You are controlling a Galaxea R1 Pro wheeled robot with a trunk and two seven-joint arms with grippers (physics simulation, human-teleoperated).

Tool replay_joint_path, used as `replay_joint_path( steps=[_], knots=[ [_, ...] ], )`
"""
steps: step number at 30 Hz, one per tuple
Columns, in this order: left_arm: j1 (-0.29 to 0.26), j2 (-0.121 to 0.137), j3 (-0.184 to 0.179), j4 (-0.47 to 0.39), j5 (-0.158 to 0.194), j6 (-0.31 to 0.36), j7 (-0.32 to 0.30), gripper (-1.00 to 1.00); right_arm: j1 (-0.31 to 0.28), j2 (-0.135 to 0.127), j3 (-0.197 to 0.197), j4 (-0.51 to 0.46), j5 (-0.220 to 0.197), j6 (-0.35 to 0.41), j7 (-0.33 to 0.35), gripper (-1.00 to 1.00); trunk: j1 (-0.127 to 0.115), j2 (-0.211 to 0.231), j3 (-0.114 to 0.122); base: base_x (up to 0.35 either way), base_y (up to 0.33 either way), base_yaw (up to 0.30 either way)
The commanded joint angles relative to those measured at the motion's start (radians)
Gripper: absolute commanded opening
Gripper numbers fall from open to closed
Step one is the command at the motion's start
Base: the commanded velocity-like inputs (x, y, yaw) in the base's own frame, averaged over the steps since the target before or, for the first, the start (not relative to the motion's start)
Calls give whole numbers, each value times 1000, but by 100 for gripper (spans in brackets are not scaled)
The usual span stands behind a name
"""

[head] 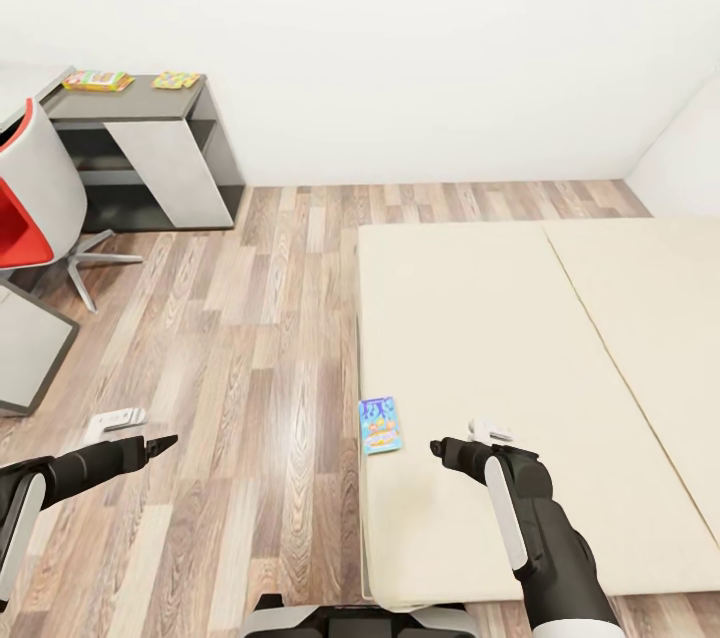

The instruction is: Put all the toys in the child's room - the three board games (two on the bed and one on the table), the two jigsaw puzzles on the table, and the tennis ball on the table - inside the toy box on the table in the child's room.

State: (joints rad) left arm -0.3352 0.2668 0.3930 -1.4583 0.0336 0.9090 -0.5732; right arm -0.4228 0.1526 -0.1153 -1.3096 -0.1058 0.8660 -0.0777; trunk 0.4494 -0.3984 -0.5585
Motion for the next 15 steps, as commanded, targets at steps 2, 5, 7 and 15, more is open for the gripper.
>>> replay_joint_path(
  steps=[2, 5, 7, 15],
  knots=[
    [-1, 0, 1, -1, 3, 8, -2, 100, -1, 1, -1, -1, -11, 4, -8, 100, 1, -2, 2, 0, 0, 0],
    [-1, 0, 1, -1, 3, 8, -2, 100, -1, 1, -1, -1, -11, 4, -8, 100, 1, -2, 7, 0, 0, 0],
    [-1, 0, 1, -1, 3, 8, -2, 100, -1, 1, -1, -1, -11, 4, -8, 100, 1, -2, 10, 0, 0, 0],
    [-1, 0, 1, -1, 3, 8, -2, 100, -1, 1, -1, -1, -11, 4, -8, 100, 1, -2, 24, 0, 0, 0]
  ],
)
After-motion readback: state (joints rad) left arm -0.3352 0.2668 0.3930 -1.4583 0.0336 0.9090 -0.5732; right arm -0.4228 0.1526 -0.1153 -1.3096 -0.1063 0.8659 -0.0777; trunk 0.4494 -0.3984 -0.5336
